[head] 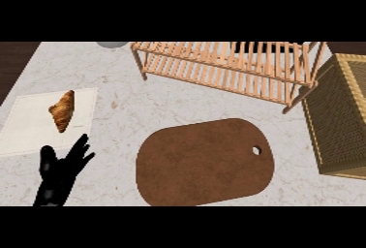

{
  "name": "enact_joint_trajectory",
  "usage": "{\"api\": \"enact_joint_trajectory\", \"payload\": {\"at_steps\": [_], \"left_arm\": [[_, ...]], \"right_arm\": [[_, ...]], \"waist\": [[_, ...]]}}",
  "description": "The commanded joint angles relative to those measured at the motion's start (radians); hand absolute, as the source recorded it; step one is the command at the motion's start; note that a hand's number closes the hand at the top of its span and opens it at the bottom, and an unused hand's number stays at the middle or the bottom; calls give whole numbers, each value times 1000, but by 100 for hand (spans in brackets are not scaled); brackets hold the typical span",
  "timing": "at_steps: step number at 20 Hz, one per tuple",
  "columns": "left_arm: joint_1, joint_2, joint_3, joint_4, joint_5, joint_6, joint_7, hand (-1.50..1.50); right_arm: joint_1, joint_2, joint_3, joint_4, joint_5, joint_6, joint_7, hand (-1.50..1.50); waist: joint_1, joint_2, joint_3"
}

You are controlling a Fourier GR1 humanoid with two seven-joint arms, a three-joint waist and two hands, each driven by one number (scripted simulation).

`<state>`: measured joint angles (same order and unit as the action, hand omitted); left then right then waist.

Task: Pick the can from the cutting board and place it in the basket

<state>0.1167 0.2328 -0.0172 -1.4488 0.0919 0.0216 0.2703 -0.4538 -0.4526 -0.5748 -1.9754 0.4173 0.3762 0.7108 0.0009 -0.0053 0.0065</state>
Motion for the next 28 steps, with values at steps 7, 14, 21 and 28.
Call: {"api": "enact_joint_trajectory", "payload": {"at_steps": [7, 14, 21, 28], "left_arm": [[5, -24, -6, 32, -12, -12, 18, 0], [0, -43, -5, 25, -44, 4, 29, 0], [13, -41, 4, 21, -43, -6, 21, 0], [-1, -44, 7, 44, -51, -27, 7, 0]], "right_arm": [[-10, 30, -89, 319, -85, -136, -203, 150], [23, -58, -127, 536, -131, -162, -382, 150], [92, -131, -104, 636, 49, -272, -438, 150], [103, -222, -64, 843, 64, -267, -700, -150]], "waist": [[5, 8, -6], [3, 6, -6], [8, 9, -6], [7, 8, -6]]}}
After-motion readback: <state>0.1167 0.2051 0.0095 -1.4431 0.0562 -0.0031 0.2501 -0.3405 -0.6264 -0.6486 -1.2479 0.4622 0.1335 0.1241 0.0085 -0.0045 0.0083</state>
